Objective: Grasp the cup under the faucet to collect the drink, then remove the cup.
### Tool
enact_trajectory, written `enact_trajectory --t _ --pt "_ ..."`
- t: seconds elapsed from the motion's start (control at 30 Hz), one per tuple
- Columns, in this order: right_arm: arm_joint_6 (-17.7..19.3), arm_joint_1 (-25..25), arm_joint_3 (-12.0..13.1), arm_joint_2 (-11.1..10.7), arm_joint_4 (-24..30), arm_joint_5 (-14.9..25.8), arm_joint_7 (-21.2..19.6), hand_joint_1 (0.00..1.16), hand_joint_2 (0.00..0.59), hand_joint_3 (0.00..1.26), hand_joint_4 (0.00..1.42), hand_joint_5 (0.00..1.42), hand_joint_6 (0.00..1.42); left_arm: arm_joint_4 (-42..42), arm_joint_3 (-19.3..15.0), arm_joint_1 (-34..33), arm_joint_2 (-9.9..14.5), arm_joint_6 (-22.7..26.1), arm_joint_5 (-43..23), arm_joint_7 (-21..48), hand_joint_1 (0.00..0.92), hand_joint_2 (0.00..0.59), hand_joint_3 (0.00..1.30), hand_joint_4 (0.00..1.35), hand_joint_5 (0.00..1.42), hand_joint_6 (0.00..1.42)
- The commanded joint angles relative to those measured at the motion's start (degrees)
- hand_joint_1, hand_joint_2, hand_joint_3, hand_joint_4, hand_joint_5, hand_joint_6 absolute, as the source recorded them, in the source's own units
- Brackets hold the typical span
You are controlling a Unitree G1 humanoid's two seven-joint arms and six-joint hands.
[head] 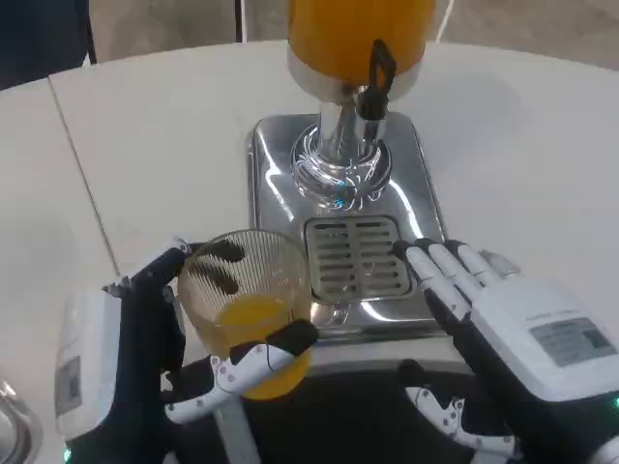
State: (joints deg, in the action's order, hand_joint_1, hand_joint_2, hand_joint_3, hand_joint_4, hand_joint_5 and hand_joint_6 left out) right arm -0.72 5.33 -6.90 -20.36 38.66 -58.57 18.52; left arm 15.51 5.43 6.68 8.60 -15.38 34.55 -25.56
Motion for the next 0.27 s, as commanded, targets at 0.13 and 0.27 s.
enact_trajectory --t 0.13,0.27 --pt "-0.35 0.69 -0.12 0.68 1.48 -0.51 0.53 0.49 0.53 0.0 0.0 0.0 0.03 2.35 -0.51 1.0 0.18 -1.97 0.7 0.38 0.628 0.0 1.11 1.03 1.4 1.42" --pt "-0.81 1.12 -0.47 1.21 2.36 -1.28 1.41 0.49 0.53 0.0 0.0 0.0 0.03 2.61 -0.4 0.96 -0.06 -1.76 0.52 0.54 0.628 0.0 1.11 1.03 1.4 1.42"
